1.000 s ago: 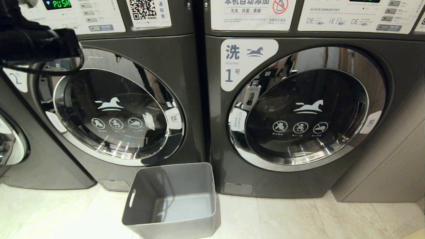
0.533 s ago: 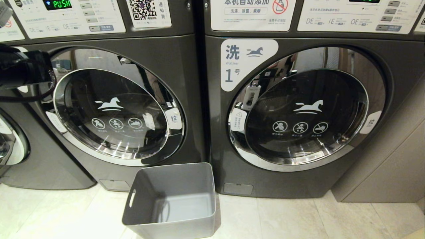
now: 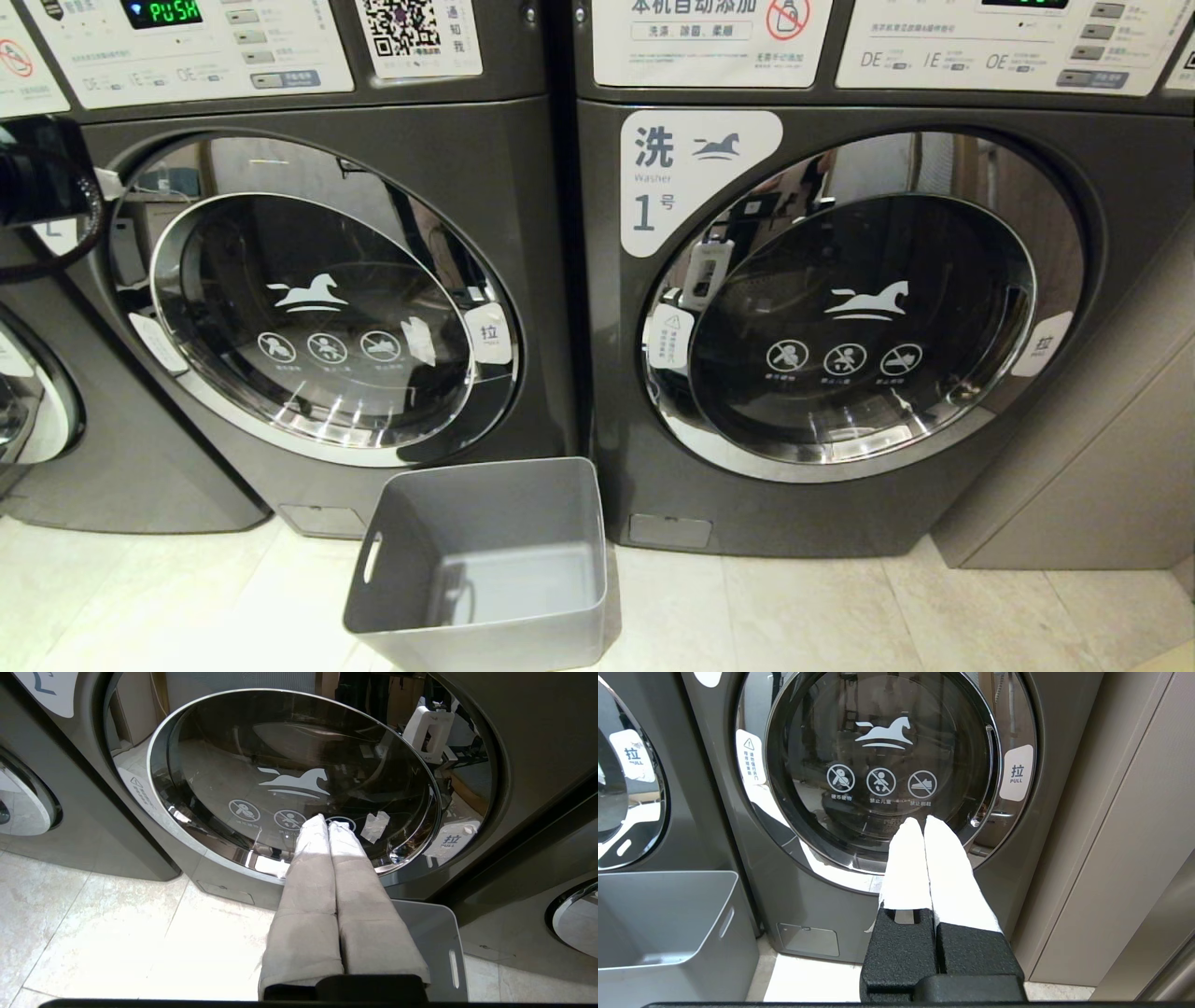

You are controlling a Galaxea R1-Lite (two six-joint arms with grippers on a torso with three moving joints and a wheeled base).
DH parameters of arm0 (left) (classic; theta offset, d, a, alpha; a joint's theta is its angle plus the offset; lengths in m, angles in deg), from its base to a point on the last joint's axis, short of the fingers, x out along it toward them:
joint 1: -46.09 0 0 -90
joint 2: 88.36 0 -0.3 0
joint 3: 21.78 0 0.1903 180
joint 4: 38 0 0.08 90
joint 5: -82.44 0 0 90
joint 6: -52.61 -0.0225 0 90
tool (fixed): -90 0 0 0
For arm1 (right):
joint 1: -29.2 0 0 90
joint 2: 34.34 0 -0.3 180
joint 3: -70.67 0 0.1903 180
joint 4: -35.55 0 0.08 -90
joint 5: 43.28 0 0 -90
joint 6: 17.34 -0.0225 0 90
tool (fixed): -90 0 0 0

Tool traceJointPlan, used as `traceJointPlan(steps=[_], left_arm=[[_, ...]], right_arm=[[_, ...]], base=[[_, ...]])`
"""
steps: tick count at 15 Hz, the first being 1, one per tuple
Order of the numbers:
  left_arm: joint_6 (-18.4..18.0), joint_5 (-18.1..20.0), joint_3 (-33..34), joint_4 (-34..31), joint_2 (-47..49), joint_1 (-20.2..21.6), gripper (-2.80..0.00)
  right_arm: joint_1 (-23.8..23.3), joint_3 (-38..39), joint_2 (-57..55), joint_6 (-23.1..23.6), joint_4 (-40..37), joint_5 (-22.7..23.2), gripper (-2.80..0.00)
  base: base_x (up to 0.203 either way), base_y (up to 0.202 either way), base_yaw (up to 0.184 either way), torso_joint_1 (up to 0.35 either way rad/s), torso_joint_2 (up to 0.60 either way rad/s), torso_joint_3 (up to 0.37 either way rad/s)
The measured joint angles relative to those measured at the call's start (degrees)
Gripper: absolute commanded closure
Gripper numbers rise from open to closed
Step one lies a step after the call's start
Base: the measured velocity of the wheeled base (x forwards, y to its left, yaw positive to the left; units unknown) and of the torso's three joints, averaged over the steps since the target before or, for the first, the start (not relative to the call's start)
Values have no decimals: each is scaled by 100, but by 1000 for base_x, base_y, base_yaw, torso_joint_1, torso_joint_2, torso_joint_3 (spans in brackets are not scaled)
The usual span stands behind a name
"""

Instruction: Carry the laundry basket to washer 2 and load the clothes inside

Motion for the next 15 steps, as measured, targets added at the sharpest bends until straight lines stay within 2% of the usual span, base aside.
traceJointPlan(steps=[6,10,15], left_arm=[[-9,7,100,14,-95,0,0],[37,54,-15,240,-81,-2,0],[262,585,-818,1121,592,-72,0]], right_arm=[[0,0,0,0,-1,0,0],[0,0,0,0,0,-2,0],[0,0,0,0,0,0,0]], base=[[0,0,0,0,0,0],[0,0,0,0,0,0],[0,0,0,0,0,0]])
